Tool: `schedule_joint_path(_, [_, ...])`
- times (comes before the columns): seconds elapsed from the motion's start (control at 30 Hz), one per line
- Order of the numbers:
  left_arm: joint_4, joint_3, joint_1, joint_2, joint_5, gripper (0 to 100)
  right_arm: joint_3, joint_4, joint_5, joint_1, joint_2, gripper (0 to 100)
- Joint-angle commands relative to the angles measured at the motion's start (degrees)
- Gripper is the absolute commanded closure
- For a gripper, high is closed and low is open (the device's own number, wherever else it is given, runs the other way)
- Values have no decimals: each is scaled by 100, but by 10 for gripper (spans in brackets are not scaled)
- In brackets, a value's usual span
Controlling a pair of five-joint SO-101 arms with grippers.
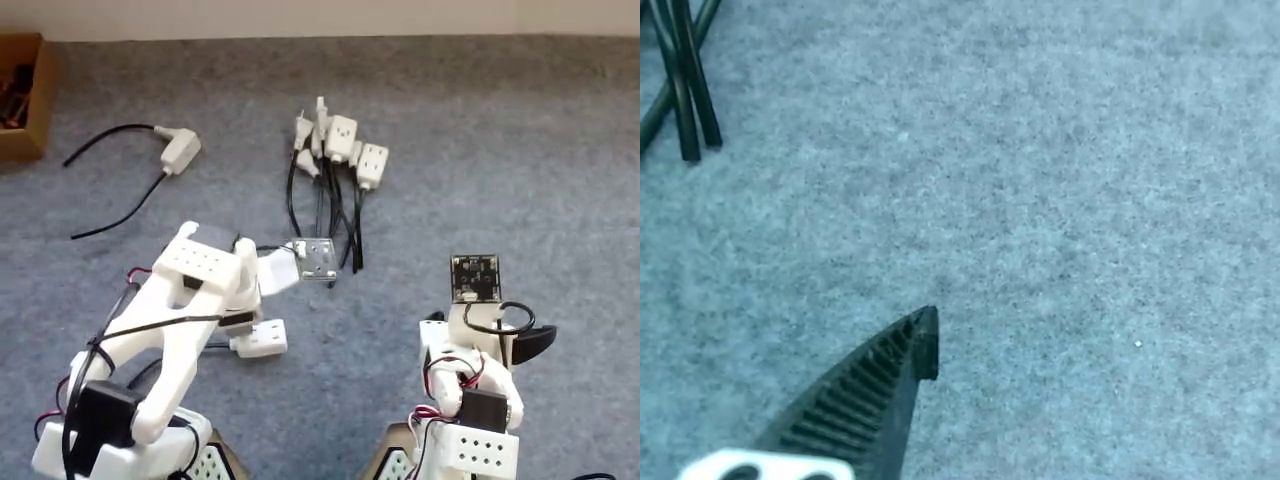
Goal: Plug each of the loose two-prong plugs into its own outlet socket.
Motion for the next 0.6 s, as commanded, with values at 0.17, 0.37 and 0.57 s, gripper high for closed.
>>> schedule_joint_path(0.17, [484,-804,-303,-1112,53,847,497,-13,62,-75,-101,416])
schedule_joint_path(0.37, [1697,-734,92,-2246,53,847,497,-13,62,-75,-101,416])
schedule_joint_path(0.57, [580,1288,558,-2932,53,847,497,-13,62,-75,-101,416])
